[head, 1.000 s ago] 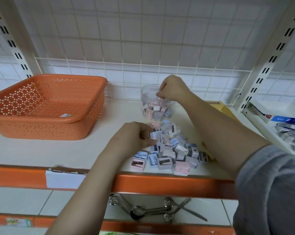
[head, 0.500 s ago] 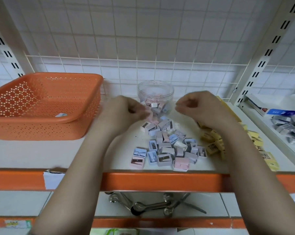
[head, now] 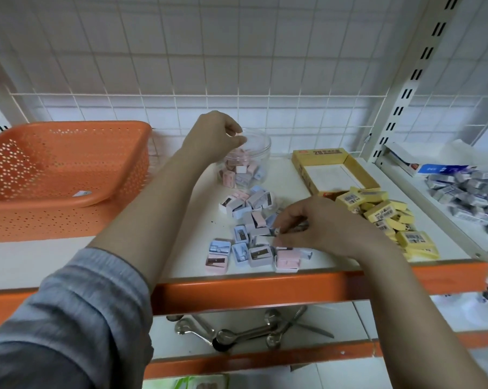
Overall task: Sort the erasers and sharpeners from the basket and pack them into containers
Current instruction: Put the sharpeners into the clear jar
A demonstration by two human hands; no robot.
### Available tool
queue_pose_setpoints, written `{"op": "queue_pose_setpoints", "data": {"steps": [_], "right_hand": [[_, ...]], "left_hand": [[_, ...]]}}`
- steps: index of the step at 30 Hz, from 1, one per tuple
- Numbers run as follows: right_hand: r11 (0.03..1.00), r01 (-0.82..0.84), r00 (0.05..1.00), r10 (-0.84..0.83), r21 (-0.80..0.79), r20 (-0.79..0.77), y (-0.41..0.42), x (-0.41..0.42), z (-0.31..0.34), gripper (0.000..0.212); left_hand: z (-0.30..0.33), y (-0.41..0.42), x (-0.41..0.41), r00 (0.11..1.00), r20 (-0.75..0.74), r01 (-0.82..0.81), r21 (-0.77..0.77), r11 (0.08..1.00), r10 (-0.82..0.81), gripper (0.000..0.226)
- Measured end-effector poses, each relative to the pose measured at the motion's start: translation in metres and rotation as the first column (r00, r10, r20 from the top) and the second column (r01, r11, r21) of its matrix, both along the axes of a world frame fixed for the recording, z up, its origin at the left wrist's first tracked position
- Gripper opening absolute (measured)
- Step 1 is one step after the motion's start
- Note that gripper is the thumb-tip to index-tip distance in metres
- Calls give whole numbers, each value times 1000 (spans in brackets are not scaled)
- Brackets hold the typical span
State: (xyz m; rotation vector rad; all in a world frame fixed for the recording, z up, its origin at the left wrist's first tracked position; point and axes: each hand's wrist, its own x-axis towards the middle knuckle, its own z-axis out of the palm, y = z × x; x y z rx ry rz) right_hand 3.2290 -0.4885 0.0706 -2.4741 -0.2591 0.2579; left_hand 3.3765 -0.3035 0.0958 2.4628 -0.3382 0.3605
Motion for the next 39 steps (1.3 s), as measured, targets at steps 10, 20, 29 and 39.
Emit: {"op": "queue_pose_setpoints", "data": {"steps": [10,20,29,39], "right_hand": [[999,-45,998,46,-15,50,6,1,-3,12],[995,-62,989,73,-84,130,4,-4,-7,9],[989,-24,983,50,-148,176,7,-6,-8,19],[990,-37,977,63,-133,202,-1,-2,-10,13]], "left_hand": [[-13,16,-80,994,112,40,-194,980,-18,16],[-32,47,-144,920,-334,192,-67,979,-204,5],[-37,48,-153,891,-416,236,86,968,-181,31],[-51,49,-154,959,-224,190,61,980,-172,17]]}}
